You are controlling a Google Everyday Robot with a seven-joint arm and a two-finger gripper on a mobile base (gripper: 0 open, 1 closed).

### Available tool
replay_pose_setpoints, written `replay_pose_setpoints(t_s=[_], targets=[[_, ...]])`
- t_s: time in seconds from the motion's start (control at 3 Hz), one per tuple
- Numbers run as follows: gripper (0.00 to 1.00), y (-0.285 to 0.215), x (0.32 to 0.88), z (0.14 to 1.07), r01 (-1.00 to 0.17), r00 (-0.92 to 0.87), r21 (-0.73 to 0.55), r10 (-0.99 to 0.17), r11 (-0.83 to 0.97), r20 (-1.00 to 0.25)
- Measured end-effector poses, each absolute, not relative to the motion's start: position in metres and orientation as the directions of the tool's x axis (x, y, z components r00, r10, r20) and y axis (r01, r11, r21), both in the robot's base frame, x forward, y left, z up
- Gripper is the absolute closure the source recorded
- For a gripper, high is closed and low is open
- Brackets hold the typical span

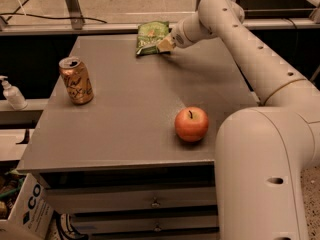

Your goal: Move green jalapeno chip bag near orange can

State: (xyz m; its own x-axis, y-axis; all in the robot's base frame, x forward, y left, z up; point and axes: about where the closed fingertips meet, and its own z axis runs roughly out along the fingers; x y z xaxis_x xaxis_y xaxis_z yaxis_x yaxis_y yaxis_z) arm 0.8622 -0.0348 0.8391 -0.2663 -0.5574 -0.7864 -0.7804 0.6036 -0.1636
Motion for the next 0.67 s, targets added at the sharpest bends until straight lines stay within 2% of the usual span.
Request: replay_pose_setpoints(t_s=[0.33, 0.67], targets=[[0.88, -0.032, 0.854, 0.845, -0.796, -0.252, -0.154, -0.552, 0.585, -0.794], [1.0, -0.018, 0.835, 0.853, -0.837, -0.219, -0.141, -0.558, 0.529, -0.801]])
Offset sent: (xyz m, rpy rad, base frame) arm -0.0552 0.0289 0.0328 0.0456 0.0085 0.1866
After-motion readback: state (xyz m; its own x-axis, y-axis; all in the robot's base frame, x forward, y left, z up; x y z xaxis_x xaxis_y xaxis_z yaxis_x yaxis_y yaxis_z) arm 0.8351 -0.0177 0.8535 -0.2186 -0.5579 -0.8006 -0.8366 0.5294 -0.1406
